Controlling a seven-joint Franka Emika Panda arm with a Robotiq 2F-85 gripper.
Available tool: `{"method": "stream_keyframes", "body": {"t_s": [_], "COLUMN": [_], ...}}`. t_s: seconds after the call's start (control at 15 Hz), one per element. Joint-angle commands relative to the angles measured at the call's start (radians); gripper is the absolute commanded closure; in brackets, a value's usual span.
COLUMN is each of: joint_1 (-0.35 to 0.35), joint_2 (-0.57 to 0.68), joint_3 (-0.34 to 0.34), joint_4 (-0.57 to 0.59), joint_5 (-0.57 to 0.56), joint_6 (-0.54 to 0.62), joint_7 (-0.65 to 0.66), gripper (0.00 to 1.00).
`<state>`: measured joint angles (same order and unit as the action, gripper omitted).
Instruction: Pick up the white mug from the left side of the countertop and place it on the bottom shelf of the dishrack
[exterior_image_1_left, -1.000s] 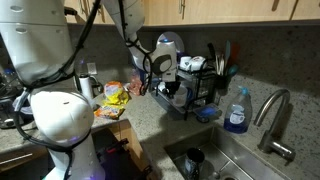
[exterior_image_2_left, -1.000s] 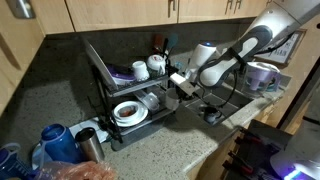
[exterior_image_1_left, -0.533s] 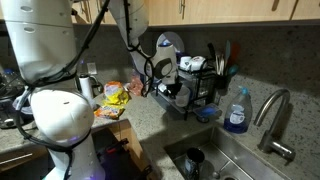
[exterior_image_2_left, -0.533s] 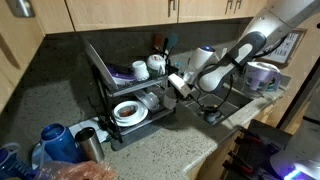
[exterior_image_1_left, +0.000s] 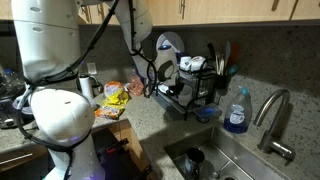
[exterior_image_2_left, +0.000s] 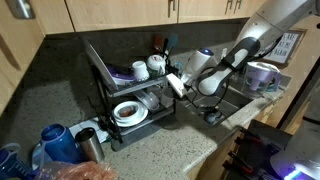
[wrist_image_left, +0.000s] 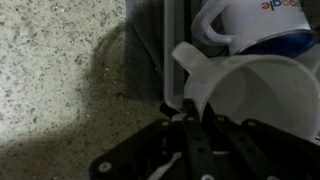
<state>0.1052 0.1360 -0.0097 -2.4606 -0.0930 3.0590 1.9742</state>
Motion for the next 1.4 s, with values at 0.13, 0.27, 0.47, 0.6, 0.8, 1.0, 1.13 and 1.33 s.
{"method": "stream_keyframes", "body": {"t_s": [0.13, 0.27, 0.47, 0.6, 0.8, 1.0, 1.13, 1.33], "joint_1": [0.08, 0.111, 0.171, 0.22, 0.288, 0.333, 0.335, 0.294], "joint_2": [0.048, 0.063, 0.084, 0.099, 0.123, 0.133, 0.133, 0.126], "joint_3": [-0.095, -0.128, -0.194, -0.249, -0.32, -0.356, -0.353, -0.307], "joint_4": [0.046, 0.054, 0.071, 0.084, 0.102, 0.108, 0.109, 0.105], "joint_5": [-0.109, -0.135, -0.175, -0.206, -0.231, -0.224, -0.211, -0.18], "joint_6": [0.062, 0.073, 0.091, 0.101, 0.115, 0.104, 0.088, 0.074], "joint_7": [0.124, 0.153, 0.193, 0.221, 0.242, 0.23, 0.211, 0.184], "gripper": [0.98, 0.98, 0.98, 0.98, 0.98, 0.98, 0.98, 0.98]}}
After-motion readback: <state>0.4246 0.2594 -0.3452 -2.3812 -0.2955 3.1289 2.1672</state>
